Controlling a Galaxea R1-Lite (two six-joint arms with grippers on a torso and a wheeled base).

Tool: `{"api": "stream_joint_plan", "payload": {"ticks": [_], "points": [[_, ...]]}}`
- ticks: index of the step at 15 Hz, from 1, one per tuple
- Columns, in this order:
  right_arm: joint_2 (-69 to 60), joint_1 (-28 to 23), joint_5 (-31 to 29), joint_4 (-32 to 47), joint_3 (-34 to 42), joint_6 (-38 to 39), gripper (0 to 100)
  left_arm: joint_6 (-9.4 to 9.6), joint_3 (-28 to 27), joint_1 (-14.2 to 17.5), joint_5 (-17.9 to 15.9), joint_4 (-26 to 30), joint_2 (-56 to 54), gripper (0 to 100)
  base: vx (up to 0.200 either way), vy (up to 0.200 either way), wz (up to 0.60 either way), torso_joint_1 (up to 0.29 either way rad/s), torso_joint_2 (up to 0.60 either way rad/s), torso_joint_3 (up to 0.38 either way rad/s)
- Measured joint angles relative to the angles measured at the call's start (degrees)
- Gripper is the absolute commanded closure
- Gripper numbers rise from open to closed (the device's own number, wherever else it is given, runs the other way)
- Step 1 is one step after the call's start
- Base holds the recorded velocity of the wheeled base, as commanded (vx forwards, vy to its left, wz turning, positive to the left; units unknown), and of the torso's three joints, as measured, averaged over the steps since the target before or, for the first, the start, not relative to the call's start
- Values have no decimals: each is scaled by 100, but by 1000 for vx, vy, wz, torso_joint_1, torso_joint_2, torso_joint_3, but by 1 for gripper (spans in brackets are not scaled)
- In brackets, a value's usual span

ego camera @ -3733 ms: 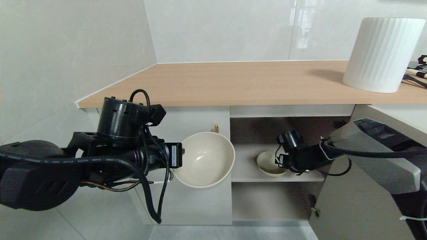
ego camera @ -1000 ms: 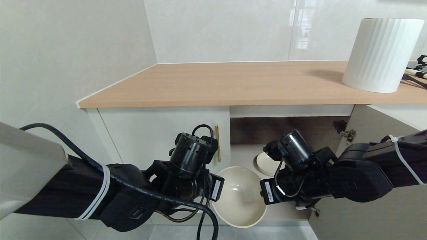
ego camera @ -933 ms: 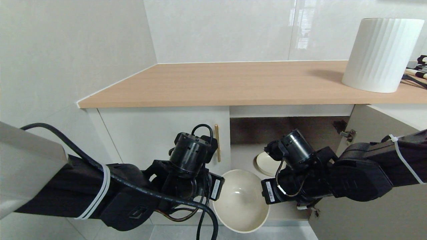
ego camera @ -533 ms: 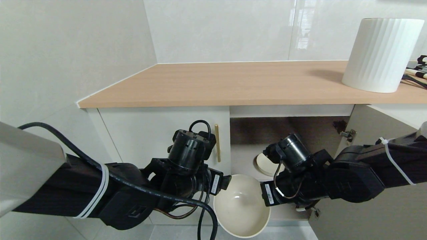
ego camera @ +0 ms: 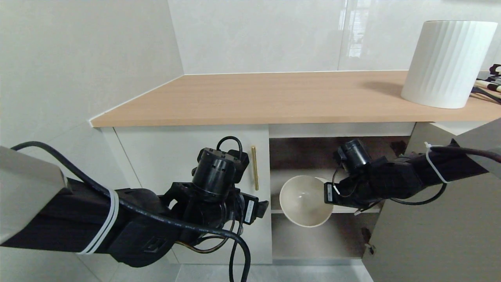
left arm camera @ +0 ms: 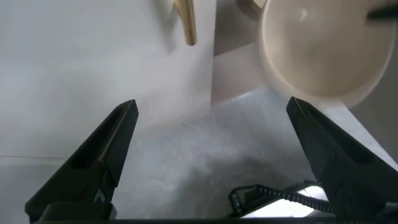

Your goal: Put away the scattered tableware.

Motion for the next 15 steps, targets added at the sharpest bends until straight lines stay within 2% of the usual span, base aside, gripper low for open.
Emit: {"api": "stream_joint_plan", "payload": {"ticks": [4,7,10,15], "points": [[579,-502,-224,-2,-635,456,100,-2,-2,2,0,0,-30,0,0,0,0,0,0,0],[903,-689,-339,-44,-940,662,100,-2,-5,9,0,0,-33,0,0,0,0,0,0,0],[1146,-835,-446,-511,-1048,702,100,-2,-5,17,-4,0,-33,0,0,0,0,0,0,0],[1328,-863,-657,-696,-1059,889,100,-2,-11,39,-4,2,-28,0,0,0,0,0,0,0]]}}
